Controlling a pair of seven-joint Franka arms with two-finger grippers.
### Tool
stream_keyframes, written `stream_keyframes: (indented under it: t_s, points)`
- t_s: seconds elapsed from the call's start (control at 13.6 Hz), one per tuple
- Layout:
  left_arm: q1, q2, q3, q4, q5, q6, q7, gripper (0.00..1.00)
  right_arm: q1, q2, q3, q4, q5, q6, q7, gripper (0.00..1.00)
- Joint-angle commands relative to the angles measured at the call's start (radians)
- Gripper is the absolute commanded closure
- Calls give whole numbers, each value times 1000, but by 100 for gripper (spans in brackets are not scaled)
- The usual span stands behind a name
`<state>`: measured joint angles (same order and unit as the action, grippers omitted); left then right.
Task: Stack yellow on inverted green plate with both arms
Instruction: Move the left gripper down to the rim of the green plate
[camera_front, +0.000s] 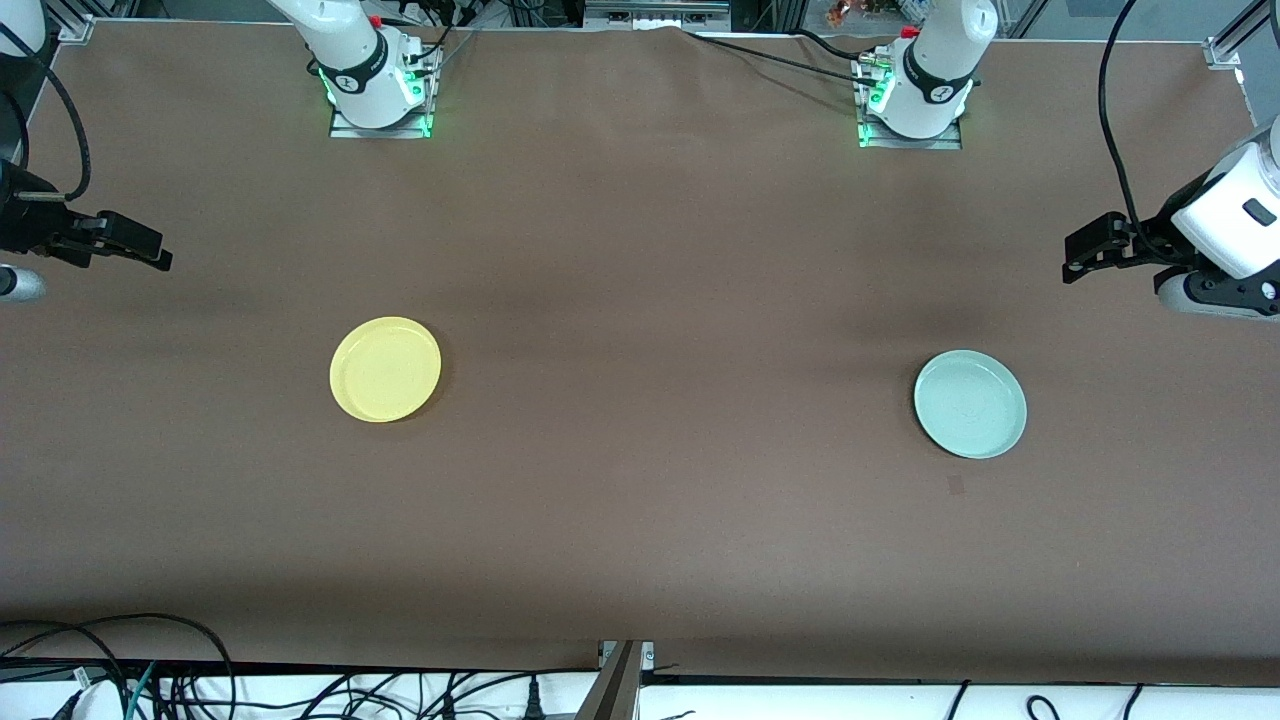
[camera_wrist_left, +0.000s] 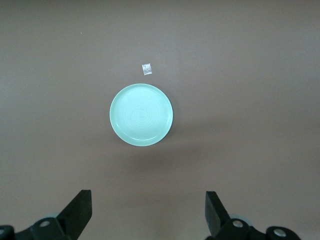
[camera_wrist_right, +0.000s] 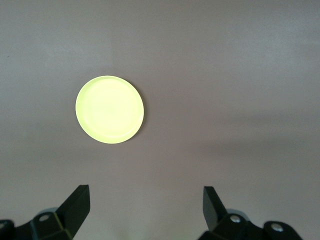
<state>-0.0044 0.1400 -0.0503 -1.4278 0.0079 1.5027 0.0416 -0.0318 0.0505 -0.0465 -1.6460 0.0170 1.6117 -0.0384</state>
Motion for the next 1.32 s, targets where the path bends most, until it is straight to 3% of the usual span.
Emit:
stream_keyframes:
  t_s: [0.0,0.59,0.95,1.25]
  points:
    - [4,6,0,12,26,-22,-9,0,-2,0,5,11,1,-6,5,0]
    - [21,6,6,-85,32,-3,-26,0,-2,3,2,11,1,-3,3,0]
    - [37,4,6,-186,32,108,-29,0,-2,2,4,9,1,-12,3,0]
    - [46,7,7,-360,79,327,-49,0,-2,14,2,11,17,0,0,0]
